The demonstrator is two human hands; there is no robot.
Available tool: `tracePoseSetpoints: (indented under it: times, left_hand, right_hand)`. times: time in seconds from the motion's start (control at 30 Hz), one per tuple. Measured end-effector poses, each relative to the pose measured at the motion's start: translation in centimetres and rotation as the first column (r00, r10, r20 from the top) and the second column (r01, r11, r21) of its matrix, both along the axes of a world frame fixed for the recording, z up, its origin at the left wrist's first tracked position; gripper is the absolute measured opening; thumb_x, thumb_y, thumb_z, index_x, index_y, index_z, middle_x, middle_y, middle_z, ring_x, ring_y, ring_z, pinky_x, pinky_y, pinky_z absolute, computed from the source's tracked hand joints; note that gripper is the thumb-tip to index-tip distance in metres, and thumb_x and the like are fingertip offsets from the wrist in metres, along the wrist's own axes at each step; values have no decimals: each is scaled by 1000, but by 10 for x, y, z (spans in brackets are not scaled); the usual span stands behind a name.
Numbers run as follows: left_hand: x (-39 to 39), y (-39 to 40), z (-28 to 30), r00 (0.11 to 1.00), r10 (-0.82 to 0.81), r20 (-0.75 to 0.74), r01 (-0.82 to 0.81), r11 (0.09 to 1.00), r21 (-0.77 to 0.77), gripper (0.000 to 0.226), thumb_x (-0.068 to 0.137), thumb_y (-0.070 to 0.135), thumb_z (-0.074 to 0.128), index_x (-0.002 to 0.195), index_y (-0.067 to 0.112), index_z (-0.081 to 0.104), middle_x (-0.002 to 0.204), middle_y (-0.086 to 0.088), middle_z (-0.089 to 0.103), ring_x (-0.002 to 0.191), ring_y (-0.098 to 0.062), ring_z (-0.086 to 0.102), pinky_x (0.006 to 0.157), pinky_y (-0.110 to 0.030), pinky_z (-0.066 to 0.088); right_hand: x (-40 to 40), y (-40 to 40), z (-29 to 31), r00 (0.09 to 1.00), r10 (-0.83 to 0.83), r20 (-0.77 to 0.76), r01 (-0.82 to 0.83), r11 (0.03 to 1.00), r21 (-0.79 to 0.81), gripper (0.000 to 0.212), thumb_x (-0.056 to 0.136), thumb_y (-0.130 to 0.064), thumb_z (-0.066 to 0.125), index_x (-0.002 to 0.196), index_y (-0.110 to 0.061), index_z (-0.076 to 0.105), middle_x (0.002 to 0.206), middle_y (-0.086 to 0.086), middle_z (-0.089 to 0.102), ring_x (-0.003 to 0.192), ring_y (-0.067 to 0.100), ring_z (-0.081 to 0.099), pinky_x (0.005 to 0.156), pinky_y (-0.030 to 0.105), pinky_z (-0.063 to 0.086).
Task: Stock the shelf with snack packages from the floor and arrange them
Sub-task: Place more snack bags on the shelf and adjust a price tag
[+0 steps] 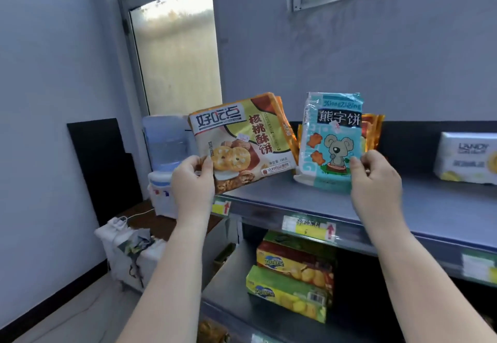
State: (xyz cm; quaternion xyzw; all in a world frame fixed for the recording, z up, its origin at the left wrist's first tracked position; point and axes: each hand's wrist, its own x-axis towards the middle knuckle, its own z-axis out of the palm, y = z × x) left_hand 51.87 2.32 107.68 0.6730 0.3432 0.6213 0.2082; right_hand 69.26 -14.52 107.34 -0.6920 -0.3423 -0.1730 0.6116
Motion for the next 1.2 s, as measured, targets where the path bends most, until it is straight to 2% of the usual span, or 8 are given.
tracePoseSetpoints:
  times: [0.23, 0.47, 0.63, 0.83, 0.93, 1.0, 1.1, 1.2]
  left_hand:
    - [116, -30, -9, 977, -164, -140, 161, 986, -33, 24, 92, 20, 52, 83, 3, 66, 75, -7, 60, 71, -22, 51, 54, -26, 28]
    - [177, -42, -23, 939, -229, -257, 197, 970, -145, 24, 93, 20, 50, 92, 4, 67, 93, -14, 70, 80, -28, 57, 66, -29, 43]
    - [184, -33, -18, 934, -250, -254, 191, 953, -235, 27, 93, 21, 49, 97, 2, 67, 99, -16, 69, 89, -32, 59, 68, -29, 40]
    - [187, -17, -19, 909, -331, -253, 214, 892, -398, 28, 92, 23, 50, 105, 1, 62, 109, -18, 65, 94, -33, 58, 71, -33, 42]
    - [185, -22, -18, 888, -359, -286, 232, 889, -396, 46, 88, 26, 57, 126, 4, 43, 131, -17, 50, 115, -35, 51, 90, -42, 45]
    - [183, -26, -16, 894, -288, -344, 213, 947, -239, 55, 86, 29, 61, 131, 7, 39, 137, -15, 45, 124, -34, 44, 100, -51, 41]
    - [178, -43, -11, 864, -385, -324, 368, 923, -115, 44, 86, 32, 58, 124, 13, 47, 129, -9, 52, 120, -29, 47, 97, -52, 44]
    - [170, -74, -10, 725, -665, -183, 641, 747, -175, 25, 88, 34, 55, 107, 18, 55, 109, -4, 62, 104, -23, 58, 85, -42, 53]
  right_hand:
    - [67, -72, -6, 970, -244, 10, 244, 968, -62, 22, 96, -17, 43, 76, -5, 45, 71, 2, 50, 65, 22, 43, 47, 22, 30]
    - [88, -107, -13, 953, -302, 0, 300, 948, -108, 24, 96, -20, 43, 78, -5, 48, 80, 6, 60, 73, 28, 55, 55, 36, 42]
    - [80, -111, -17, 949, -314, 16, 312, 934, -174, 26, 96, -20, 42, 71, -11, 43, 64, -7, 48, 59, 12, 45, 45, 27, 27]
    - [63, -105, -19, 943, -330, 34, 329, 920, -212, 26, 96, -20, 44, 72, -8, 44, 63, -2, 51, 59, 12, 45, 45, 27, 30]
    - [53, -105, -17, 929, -366, 59, 370, 904, -216, 24, 95, -19, 44, 74, -8, 45, 63, -6, 49, 59, 7, 43, 45, 26, 28]
    - [50, -104, -16, 921, -385, 54, 388, 899, -203, 25, 95, -19, 44, 71, -12, 44, 63, -10, 48, 59, 5, 44, 45, 23, 27]
    - [50, -105, -20, 915, -403, 30, 402, 901, -163, 26, 95, -18, 45, 69, -14, 42, 65, -9, 52, 62, 13, 49, 47, 26, 33]
    - [49, -110, -26, 911, -413, 5, 410, 904, -119, 25, 95, -19, 45, 71, -11, 44, 71, -3, 57, 68, 18, 55, 52, 34, 42]
